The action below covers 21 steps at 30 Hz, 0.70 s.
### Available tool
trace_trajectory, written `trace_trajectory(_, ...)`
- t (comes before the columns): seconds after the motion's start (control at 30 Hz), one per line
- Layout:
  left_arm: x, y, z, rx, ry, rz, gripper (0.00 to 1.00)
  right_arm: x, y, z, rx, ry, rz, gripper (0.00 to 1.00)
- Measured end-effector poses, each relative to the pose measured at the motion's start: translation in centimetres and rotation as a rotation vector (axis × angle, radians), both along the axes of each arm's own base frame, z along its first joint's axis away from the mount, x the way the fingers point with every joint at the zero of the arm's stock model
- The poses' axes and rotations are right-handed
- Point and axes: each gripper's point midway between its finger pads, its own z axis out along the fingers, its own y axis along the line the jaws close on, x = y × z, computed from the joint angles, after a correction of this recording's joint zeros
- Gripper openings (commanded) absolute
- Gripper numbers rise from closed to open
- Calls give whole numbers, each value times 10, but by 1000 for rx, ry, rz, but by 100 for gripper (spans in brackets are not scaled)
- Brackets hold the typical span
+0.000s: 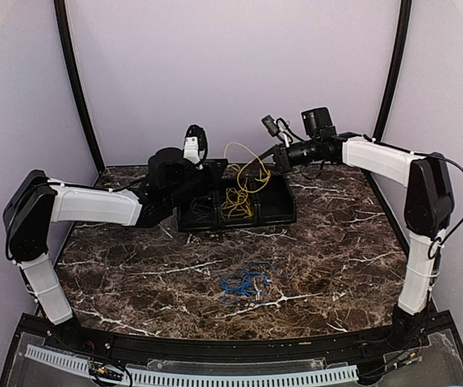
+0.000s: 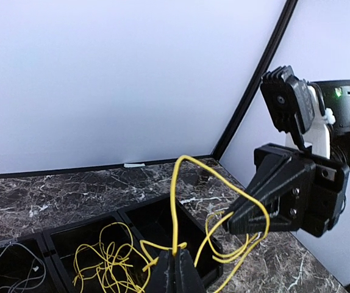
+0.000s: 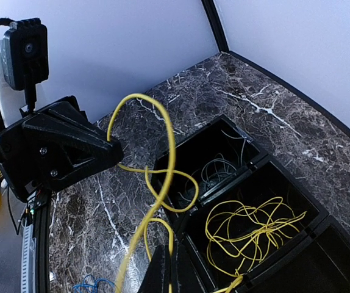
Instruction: Untangle the cables
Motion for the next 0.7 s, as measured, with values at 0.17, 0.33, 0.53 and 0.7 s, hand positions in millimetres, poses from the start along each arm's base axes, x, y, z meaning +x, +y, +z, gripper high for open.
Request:
trace_trajectory(0.17, 41, -10, -25, -1, 49, 49, 0, 23, 11, -35, -4, 75, -28, 0)
trace_trajectory(0.33, 65, -9, -58, 8, 130, 107, 0, 44, 21, -57, -10, 119, -67, 0)
trace_trajectory(0.53, 79, 7, -91, 31, 211, 183, 0, 64, 42, -81, -17, 146, -91, 0)
trace_trajectory(0.7, 84, 18, -96, 48, 222, 230, 0, 65, 62, -115, -48, 190, -88, 0)
